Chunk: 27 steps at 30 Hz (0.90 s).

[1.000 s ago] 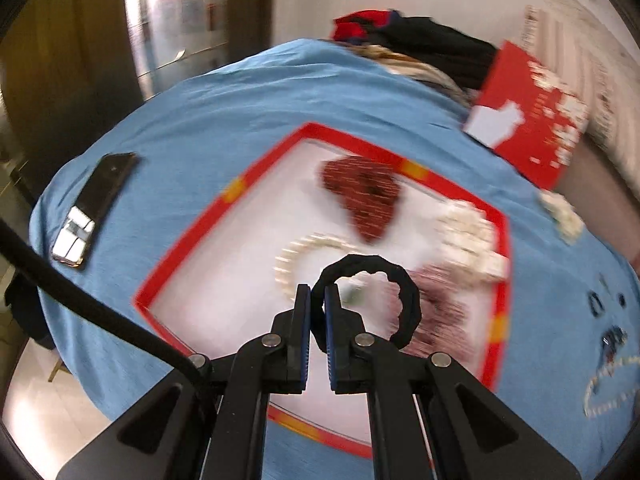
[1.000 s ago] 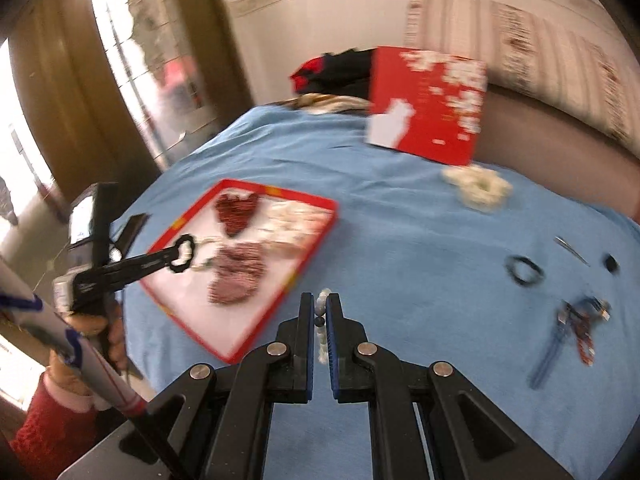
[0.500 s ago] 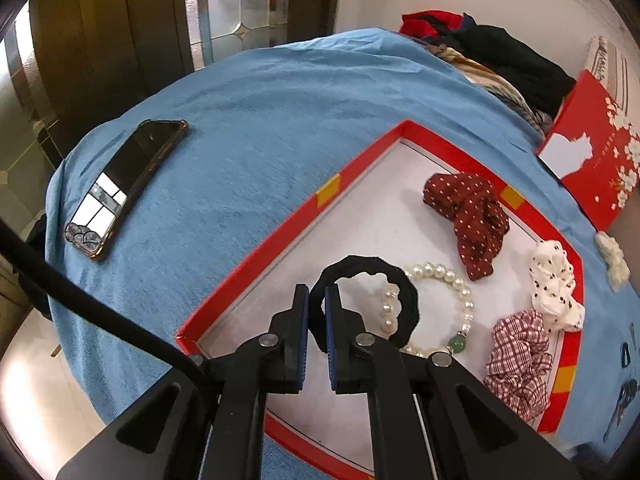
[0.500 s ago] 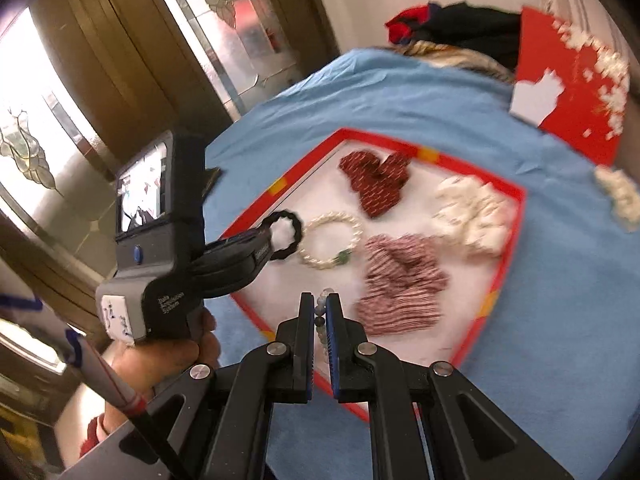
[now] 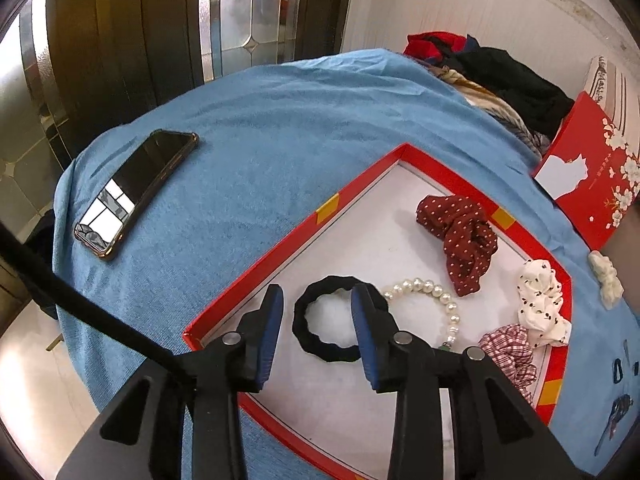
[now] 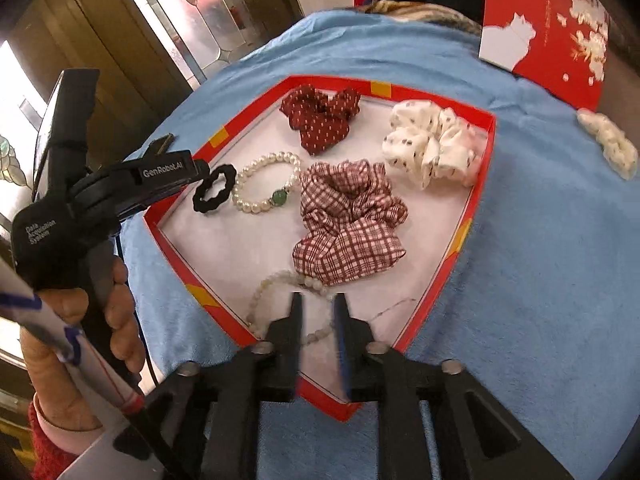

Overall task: Organize jewelry
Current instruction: 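Grasp the plaid scrunchie inside the tray with the left tool to reposition it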

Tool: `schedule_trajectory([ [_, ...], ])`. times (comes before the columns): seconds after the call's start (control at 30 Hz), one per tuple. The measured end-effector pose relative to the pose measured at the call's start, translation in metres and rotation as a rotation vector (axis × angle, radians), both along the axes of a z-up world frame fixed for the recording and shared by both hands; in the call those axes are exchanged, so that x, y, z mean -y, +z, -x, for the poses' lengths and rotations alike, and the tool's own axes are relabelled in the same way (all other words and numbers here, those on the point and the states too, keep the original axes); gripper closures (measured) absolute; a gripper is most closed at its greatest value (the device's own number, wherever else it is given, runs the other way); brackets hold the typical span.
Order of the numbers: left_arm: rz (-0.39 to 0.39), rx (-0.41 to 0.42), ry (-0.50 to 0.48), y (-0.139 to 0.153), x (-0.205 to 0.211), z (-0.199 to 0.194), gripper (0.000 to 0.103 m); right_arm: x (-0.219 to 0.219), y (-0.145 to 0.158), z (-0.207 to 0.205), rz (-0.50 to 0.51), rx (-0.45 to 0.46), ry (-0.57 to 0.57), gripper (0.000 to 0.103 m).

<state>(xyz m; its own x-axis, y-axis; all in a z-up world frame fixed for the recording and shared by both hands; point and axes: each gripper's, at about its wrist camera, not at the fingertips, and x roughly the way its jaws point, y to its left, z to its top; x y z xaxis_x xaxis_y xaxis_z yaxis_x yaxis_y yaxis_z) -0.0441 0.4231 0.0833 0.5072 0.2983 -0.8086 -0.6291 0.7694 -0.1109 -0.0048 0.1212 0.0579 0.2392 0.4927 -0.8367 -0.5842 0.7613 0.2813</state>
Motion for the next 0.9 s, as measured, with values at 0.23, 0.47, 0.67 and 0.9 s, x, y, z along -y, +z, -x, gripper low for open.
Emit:
schedule_trajectory([
  [0.23,-0.035,0.026,-0.029,0.008,0.019,0.000,0.060,0.030,0.024,0.016,0.005,0.098,-0.026,0.056],
  [0.47,-0.022,0.058,-0.203,0.014,0.064,-0.007,0.060,0.110,0.023,0.032,0.075,0.120,-0.151,0.055],
  [0.67,0.002,-0.029,-0.395,0.000,0.113,-0.033,0.091,0.178,0.019,0.037,0.061,0.073,-0.302,0.055],
  [0.9,0.036,-0.112,-0.419,-0.020,0.144,-0.069,0.092,0.207,0.021,0.037,0.031,0.066,-0.380,0.055],
])
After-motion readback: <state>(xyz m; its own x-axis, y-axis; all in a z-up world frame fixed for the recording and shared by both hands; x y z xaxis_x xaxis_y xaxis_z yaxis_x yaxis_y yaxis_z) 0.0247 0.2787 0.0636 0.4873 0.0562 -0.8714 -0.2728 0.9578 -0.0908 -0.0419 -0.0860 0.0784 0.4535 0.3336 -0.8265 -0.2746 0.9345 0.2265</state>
